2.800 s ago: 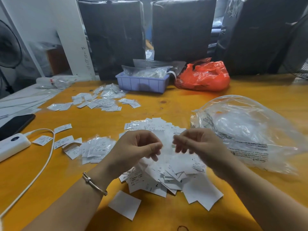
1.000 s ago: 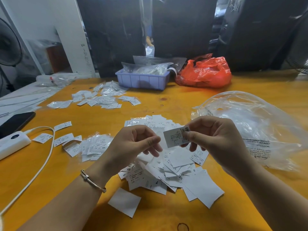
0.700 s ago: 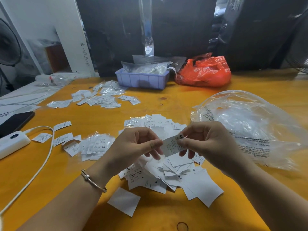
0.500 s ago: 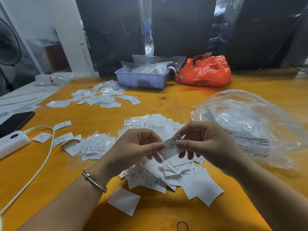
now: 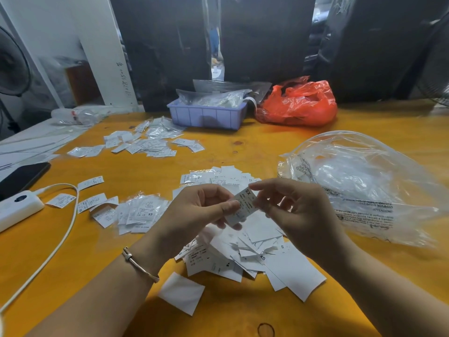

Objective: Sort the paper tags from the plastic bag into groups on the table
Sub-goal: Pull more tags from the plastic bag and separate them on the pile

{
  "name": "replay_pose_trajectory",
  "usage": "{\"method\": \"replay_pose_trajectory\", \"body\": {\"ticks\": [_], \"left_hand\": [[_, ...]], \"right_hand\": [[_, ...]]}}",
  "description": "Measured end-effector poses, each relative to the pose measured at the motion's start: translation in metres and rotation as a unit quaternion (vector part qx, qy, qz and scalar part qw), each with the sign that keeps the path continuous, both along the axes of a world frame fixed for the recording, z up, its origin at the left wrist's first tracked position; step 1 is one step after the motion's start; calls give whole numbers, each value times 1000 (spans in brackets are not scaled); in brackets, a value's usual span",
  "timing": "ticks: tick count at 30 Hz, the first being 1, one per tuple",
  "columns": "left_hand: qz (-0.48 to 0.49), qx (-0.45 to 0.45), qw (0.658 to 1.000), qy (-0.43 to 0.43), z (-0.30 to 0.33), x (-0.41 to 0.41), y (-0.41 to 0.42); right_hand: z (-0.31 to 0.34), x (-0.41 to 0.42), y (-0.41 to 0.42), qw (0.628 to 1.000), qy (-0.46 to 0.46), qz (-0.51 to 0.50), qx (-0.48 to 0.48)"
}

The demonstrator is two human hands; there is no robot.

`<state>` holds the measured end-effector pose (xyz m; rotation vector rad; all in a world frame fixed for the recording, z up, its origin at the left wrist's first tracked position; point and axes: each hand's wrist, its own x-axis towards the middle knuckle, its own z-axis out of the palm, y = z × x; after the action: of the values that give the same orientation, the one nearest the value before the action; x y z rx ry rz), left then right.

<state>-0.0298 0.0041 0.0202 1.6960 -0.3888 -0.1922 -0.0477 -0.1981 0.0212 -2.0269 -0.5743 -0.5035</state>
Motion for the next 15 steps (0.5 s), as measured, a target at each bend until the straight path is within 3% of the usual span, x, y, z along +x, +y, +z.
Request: {"method": "replay_pose_trajectory", "body": {"ticks": [13,15], "left_hand": [[4,-28,1000,4,-1,-1,2],[5,-30,1000,3,-1,-1,3]], "right_hand": [[-1,-5,7,995,9,25,-98],[-2,-6,7,997,31,33,-70]]}}
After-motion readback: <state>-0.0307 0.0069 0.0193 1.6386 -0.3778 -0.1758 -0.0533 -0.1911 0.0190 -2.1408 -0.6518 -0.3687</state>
